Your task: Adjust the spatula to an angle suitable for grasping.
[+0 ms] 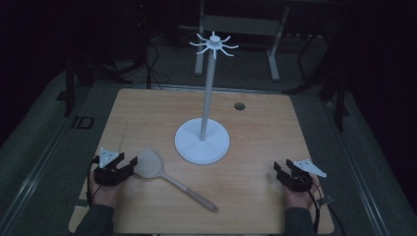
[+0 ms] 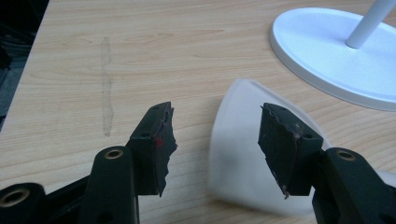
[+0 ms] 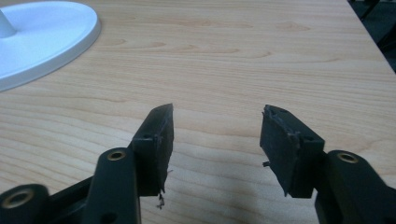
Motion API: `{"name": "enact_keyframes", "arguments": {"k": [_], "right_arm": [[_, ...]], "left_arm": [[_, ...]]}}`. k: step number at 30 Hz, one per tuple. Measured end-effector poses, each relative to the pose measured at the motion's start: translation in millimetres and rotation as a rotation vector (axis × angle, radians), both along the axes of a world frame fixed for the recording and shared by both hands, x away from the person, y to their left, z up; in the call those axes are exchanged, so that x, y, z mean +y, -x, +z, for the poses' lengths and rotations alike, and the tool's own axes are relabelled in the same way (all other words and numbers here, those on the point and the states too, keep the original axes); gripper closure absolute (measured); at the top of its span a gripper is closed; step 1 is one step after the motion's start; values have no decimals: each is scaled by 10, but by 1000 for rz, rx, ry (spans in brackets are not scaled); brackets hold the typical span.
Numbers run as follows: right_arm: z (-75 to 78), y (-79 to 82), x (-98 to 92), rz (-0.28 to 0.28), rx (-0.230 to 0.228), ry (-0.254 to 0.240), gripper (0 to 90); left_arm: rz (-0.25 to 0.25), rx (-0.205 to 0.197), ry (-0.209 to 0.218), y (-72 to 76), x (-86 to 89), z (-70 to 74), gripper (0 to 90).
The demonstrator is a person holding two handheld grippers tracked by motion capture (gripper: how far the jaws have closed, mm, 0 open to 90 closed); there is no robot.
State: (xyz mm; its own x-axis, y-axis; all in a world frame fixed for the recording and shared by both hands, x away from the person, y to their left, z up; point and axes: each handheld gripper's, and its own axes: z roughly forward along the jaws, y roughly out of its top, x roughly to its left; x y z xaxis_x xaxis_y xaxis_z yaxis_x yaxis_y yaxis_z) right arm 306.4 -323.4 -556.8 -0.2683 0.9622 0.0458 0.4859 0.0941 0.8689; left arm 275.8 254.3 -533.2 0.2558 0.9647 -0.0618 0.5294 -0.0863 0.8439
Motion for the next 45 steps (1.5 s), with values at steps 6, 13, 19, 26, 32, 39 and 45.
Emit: {"name": "enact_keyframes", "arguments": {"k": [6,13,19,26,32,39,45], "right_arm": [[0,1,-11,-1,-3,-8,431],[-2,0,12,9,4,12,415],[-2,-3,4,11,9,6,410],[-1,8,1,7,1,-1,411],[-1,10,10,8,-2,7,409],[-1,10,9,11,-3,7,408],[-1,11,8,12,-3,6,405]], "left_arm": [[-48,-1,-9,11,-67,33,450],[-153,14,-16,5,-222,79,495],[-251,15,-54,10,-421,97,582],[-378,35,-59,53,-591,82,694],[-469,63,-76,116,-713,35,783],[-577,93,-128,199,-920,-52,894],[-650,111,-169,248,-1053,-97,899]]}}
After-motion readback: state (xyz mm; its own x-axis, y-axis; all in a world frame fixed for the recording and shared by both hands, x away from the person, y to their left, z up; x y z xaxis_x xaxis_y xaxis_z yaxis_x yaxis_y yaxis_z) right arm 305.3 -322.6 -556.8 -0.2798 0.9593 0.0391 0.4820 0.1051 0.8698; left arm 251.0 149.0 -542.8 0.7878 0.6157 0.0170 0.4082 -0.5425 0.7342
